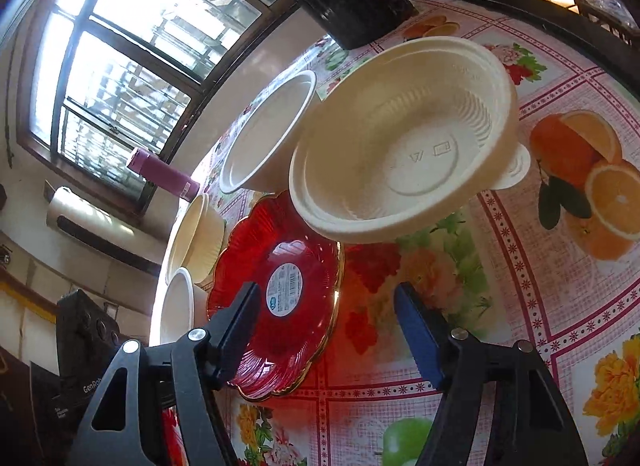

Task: Organize plates and bowls

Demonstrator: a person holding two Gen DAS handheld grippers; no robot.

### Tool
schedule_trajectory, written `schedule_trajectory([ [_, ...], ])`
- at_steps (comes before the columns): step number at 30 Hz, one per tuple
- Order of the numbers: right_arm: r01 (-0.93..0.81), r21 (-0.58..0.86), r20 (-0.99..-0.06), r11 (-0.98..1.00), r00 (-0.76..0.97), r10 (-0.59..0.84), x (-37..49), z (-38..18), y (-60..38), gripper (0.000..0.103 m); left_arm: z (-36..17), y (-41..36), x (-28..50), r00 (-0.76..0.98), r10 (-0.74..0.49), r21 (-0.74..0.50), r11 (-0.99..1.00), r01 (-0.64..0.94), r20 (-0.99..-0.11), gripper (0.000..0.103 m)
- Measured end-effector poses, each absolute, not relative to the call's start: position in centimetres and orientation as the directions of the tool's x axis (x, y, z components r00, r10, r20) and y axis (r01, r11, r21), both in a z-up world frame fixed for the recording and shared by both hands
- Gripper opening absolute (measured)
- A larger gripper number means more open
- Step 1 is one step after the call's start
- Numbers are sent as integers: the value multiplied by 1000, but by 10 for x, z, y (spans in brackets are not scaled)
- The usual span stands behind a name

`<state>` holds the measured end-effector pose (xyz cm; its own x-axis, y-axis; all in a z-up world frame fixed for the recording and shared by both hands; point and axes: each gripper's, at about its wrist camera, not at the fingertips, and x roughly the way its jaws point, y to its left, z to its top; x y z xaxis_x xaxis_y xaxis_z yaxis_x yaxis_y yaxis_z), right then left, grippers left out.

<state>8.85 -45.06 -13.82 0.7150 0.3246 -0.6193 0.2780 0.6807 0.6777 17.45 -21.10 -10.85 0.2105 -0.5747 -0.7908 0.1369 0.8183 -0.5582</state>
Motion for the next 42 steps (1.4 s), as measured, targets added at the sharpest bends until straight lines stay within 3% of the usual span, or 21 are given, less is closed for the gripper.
schedule_trajectory([
  [5,289,687,-611,667,727,314,96,-139,-450,68,-107,-205,175,249,-548,-523,836,163,-799,37],
  [8,295,716,-601,633,723,342,102,-144,-448,49,-110,-204,176,250,-530,-502,848,170,-810,23],
  [10,319,713,-616,624,710,341,104,-150,-447,20,-111,-200,176,259,-528,-501,849,165,-809,18],
  [12,331,712,-624,619,702,343,104,-154,-449,11,-111,-197,176,271,-519,-493,855,163,-810,15],
  [17,328,699,-628,635,706,327,103,-154,-444,7,-111,-197,174,277,-526,-498,851,169,-804,10],
  [29,316,668,-642,674,703,307,82,-148,-429,7,-109,-192,159,290,-489,-454,872,181,-823,10],
  [42,282,672,-643,685,681,351,13,-145,-387,8,-101,-146,87,295,-473,-419,879,228,-830,10],
])
